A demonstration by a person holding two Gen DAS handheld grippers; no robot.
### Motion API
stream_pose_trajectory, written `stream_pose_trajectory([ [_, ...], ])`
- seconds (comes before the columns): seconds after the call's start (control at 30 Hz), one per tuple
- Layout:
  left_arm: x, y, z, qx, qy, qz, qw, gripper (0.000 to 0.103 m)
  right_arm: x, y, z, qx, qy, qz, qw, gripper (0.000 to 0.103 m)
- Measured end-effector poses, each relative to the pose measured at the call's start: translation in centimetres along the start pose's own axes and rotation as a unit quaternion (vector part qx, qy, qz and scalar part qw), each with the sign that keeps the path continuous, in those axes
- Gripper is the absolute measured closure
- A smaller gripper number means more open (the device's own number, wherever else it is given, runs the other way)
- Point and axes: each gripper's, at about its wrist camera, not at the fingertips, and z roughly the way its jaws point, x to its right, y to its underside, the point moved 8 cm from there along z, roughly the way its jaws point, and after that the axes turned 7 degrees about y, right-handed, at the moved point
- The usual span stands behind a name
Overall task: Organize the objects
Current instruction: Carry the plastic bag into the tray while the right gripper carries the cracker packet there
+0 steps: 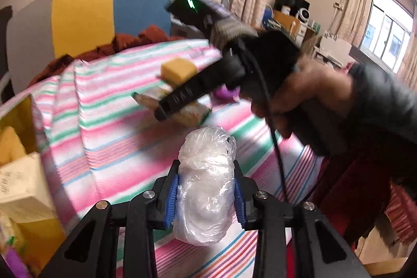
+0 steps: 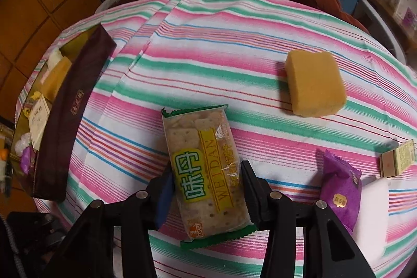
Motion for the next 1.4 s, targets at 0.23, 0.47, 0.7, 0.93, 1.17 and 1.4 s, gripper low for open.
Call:
stream_pose_trajectory([
  [0.23,-3.5,-1.6,-5.2,0.044,-0.032,-0.052,0.9971,0.067,-0.3,-1.2,-0.6,0.024,-0.015,0.021,0.999,0.055],
  [0.47,-9.7,-0.9,-11.1,0.086,-0.105,-0.118,0.9837,0.067,-1.6,-1.9,-2.5,0.039,-0.044,0.049,0.997,0.055],
  [0.7,-16.4,1.3,-15.7,0.112,-0.168,-0.189,0.9609,0.067,-7.6,-3.4,-5.7,0.068,-0.106,0.049,0.991,0.055],
  [0.93,-21.5,4.5,-18.4,0.116,-0.218,-0.248,0.937,0.066,-15.7,-6.0,-7.9,0.077,-0.193,0.05,0.977,0.054],
  [1.17,-24.9,6.0,-20.1,0.121,-0.24,-0.288,0.919,0.047,-22.5,-9.2,-7.2,0.056,-0.257,0.081,0.961,0.052],
  [1.4,-25.5,7.6,-22.0,0.132,-0.256,-0.302,0.9088,0.046,-27.0,-10.1,-7.3,0.053,-0.285,0.079,0.954,0.021],
])
